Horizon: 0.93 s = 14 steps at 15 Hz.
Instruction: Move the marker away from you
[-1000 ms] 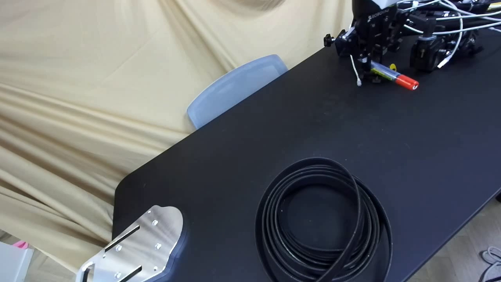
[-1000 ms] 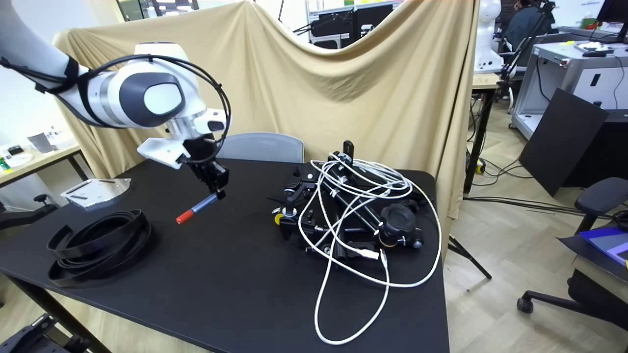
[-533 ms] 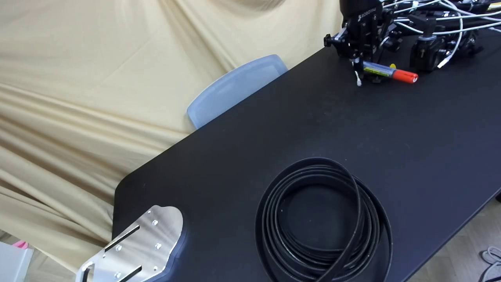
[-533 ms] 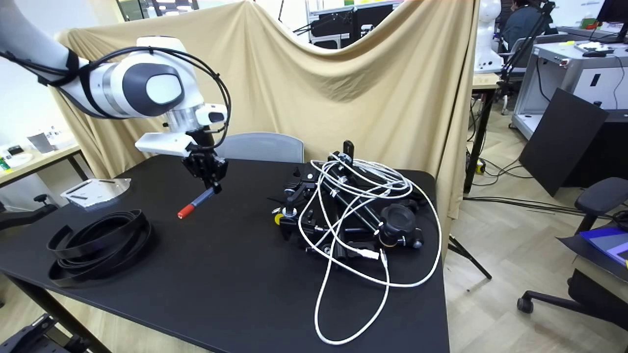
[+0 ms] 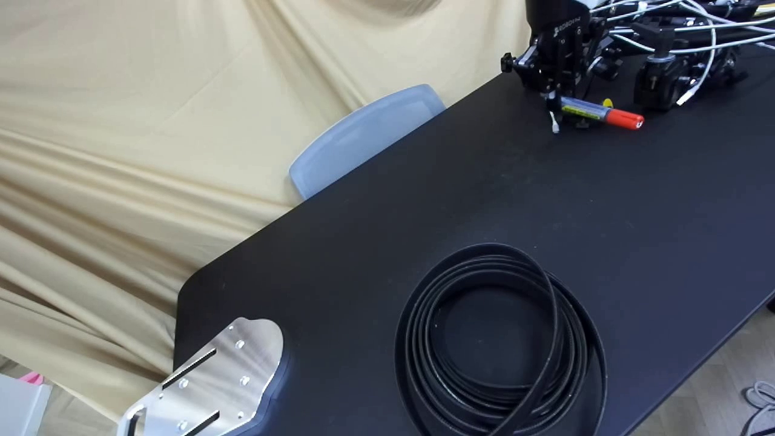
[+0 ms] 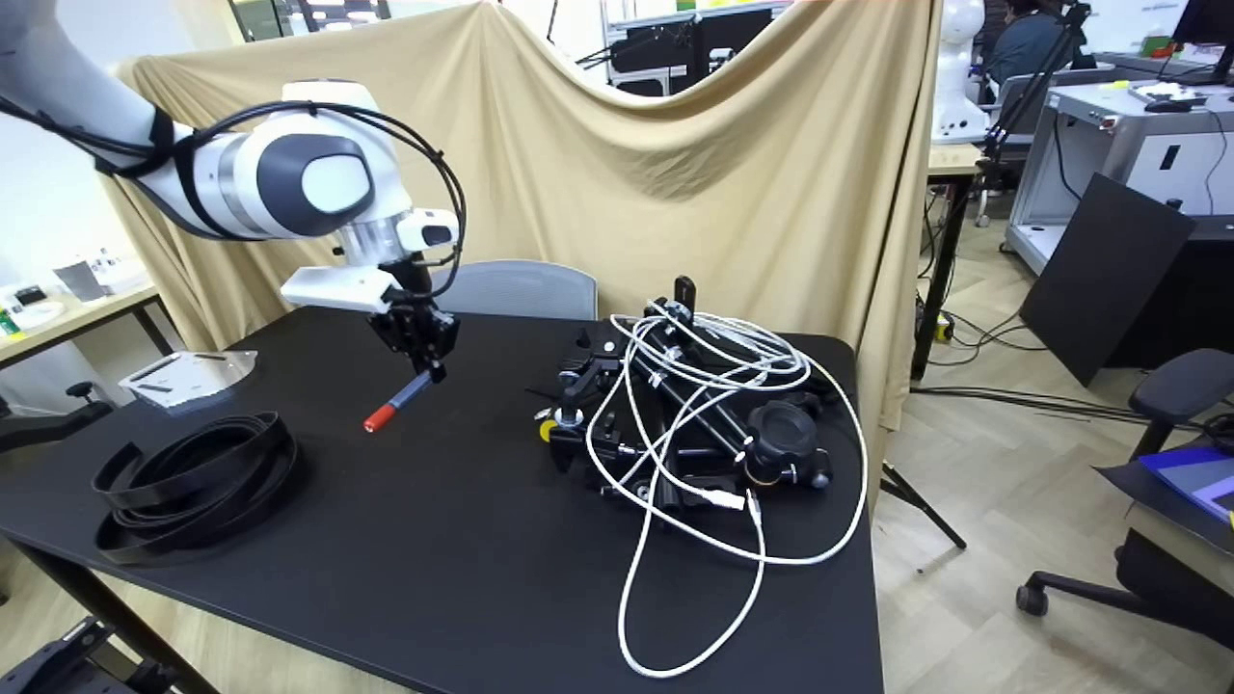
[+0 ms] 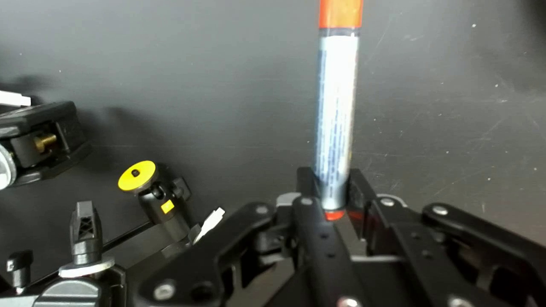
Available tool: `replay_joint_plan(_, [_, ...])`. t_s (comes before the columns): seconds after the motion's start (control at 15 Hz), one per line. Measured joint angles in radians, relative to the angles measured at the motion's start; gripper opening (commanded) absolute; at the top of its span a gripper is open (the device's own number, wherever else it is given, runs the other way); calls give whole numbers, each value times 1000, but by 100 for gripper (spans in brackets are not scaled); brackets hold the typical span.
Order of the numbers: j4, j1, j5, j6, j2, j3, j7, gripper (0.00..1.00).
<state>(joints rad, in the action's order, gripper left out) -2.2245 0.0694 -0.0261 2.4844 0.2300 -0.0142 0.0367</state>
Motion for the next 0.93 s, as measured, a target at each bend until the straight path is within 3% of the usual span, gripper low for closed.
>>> replay_joint_plan(0.47, [252, -36, 1, 9, 241, 14, -85, 6])
replay_joint_plan(0.93, [478, -28, 0, -18, 435, 92, -123, 6])
